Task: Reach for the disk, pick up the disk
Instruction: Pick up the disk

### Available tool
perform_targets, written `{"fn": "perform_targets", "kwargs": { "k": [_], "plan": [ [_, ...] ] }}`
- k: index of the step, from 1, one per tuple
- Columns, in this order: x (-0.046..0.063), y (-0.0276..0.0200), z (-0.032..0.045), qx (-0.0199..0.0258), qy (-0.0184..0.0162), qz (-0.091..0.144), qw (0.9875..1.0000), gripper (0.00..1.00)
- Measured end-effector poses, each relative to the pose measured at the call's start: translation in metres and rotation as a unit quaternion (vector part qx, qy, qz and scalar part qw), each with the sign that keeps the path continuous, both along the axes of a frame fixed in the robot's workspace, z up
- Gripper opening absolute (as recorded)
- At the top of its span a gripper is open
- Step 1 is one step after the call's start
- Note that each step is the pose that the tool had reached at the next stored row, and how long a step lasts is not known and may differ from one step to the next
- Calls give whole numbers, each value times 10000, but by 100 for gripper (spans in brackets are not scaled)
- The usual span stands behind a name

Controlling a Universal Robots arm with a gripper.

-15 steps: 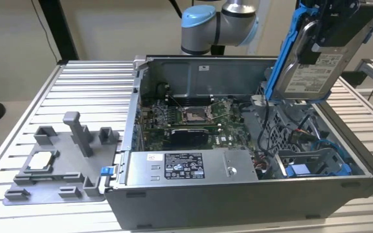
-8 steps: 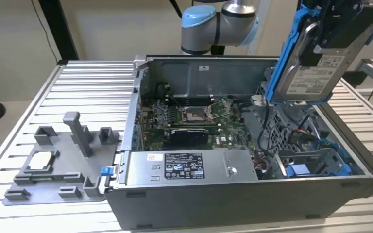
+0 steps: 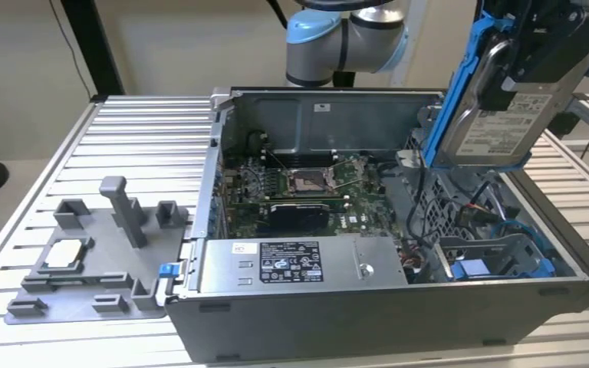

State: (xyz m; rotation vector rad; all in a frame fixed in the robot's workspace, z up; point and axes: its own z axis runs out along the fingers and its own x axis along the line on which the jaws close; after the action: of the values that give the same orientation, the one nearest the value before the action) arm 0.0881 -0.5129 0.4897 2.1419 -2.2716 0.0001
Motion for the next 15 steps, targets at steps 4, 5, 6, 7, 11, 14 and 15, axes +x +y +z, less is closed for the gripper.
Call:
{"fn": "perform_targets", "kwargs": {
  "k": [4, 5, 6, 7, 11, 14, 15],
  "plan": [
    [18, -84, -2, 0, 2, 0, 10000, 0],
    [24, -108, -3, 0, 2, 0, 10000, 0],
    [30, -130, -4, 0, 2, 0, 10000, 0],
    [35, -155, -5, 0, 3, 0, 10000, 0],
    [59, -253, -8, 1, 5, 0, 10000, 0],
    [77, -321, -10, 1, 7, 0, 10000, 0],
    [84, -346, -11, 1, 8, 0, 10000, 0]
  ]
}}
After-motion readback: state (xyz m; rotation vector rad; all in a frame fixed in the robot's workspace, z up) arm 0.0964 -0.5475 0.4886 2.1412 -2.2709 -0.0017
